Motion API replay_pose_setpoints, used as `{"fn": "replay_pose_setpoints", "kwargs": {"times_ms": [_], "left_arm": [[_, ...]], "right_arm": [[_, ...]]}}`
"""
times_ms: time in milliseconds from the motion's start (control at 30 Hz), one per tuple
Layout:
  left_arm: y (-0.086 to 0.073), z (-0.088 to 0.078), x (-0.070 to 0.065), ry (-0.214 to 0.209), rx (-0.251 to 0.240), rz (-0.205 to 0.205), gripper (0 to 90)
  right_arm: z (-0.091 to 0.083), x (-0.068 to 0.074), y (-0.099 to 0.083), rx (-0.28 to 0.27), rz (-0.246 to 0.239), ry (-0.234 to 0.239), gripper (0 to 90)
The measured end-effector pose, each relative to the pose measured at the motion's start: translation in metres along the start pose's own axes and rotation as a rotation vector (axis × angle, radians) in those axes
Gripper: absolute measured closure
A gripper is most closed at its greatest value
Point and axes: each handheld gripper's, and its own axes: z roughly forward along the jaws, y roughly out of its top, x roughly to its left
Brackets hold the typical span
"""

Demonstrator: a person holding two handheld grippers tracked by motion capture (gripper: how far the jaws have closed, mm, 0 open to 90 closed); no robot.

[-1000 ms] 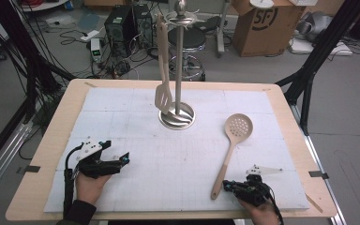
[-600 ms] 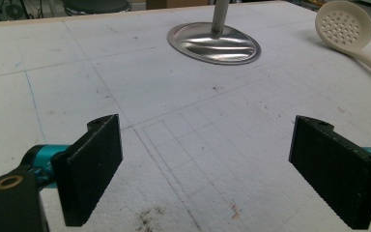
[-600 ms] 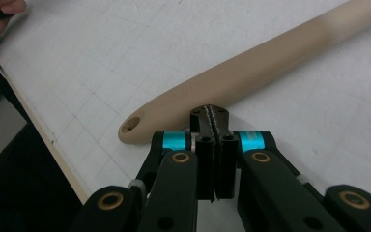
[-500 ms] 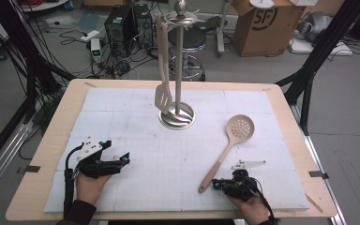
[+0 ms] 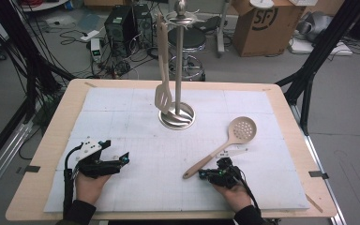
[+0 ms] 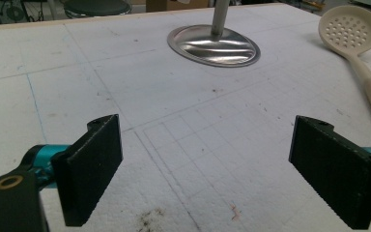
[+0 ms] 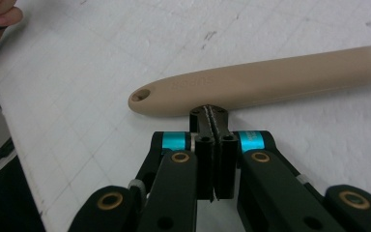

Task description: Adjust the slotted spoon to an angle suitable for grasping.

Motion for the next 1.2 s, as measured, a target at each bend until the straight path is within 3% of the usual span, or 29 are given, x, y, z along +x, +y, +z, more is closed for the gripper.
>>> {"fn": "replay_pose_setpoints", "kwargs": {"times_ms": [467,900,1200], "left_arm": [[0.000,0.001,0.000,-0.007,0.003,-0.003,12.3],[0.000,0.005,-0.002,-0.015,0.013,0.006,12.3],[0.000,0.008,-0.003,-0.019,0.012,0.009,12.3]], "right_arm": [[0.031,-0.010,0.033,-0.023,0.011,0.004,90.0],[0.049,-0.019,0.055,-0.069,0.043,-0.055,90.0],[0.058,-0.033,0.069,-0.091,0.131,-0.044,90.0]]}}
